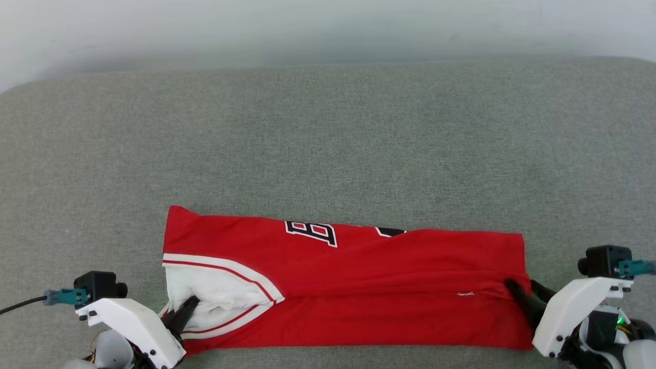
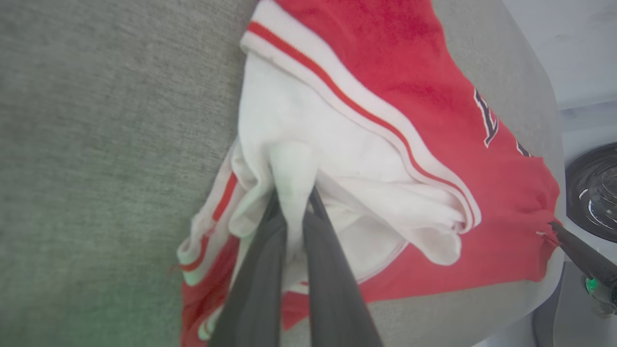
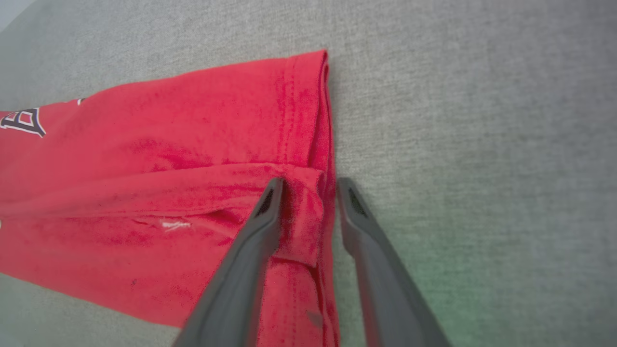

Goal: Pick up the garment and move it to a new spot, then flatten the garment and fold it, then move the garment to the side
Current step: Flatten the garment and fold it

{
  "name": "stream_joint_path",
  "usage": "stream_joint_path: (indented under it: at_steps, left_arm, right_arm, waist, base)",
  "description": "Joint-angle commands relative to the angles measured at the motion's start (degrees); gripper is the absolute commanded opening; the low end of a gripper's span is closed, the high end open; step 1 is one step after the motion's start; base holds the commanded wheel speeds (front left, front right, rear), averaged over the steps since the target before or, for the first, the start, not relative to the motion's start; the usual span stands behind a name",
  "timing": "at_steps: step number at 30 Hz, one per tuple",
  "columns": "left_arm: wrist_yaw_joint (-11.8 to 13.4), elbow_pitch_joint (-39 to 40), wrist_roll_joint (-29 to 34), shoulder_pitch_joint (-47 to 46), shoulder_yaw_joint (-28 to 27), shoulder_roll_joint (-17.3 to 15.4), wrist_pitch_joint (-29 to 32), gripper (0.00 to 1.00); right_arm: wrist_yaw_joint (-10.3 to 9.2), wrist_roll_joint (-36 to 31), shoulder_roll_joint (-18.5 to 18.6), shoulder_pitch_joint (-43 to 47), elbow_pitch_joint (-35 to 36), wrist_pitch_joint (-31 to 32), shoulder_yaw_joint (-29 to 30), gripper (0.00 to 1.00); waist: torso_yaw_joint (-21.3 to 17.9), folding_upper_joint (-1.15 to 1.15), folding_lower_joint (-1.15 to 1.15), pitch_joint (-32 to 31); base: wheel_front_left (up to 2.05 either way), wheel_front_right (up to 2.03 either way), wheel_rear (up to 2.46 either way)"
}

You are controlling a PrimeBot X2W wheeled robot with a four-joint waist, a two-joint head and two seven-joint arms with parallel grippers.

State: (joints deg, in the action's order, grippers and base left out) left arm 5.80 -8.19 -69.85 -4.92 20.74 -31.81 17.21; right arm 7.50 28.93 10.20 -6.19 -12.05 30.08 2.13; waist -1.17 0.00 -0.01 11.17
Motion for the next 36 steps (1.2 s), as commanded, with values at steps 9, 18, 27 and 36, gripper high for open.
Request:
stream_joint_path:
  at_steps: [9,18,27,36]
  left_arm:
    - [3.31,1.53,8.65,1.09,-0.11,-1.81,-8.67,1.0]
    - [7.4,6.85,20.68,-2.79,0.75,-0.95,-21.11,1.0]
    - [10.09,10.77,27.31,-6.53,1.35,1.31,-28.63,1.0]
    - [10.21,14.73,32.61,-8.54,3.08,4.56,-31.72,1.0]
  right_arm:
    - [-0.02,-0.16,0.4,5.42,5.88,-2.01,0.46,1.0]
    - [-0.02,-1.32,1.47,6.33,12.76,6.34,7.97,1.0]
    - [-0.02,-3.44,0.22,3.55,13.15,18.75,13.13,1.0]
    - [-0.02,-2.75,-3.49,0.01,6.72,23.92,14.9,1.0]
  waist:
    - [-0.95,0.0,0.01,-4.05]
    - [0.4,0.0,0.01,-6.71]
    - [4.07,0.0,0.01,-4.45]
    - [8.44,0.0,0.01,-0.24]
  base:
    - [0.0,0.0,0.0]
    - [0.0,0.0,0.0]
    - [0.0,0.0,0.0]
    - [0.0,0.0,0.0]
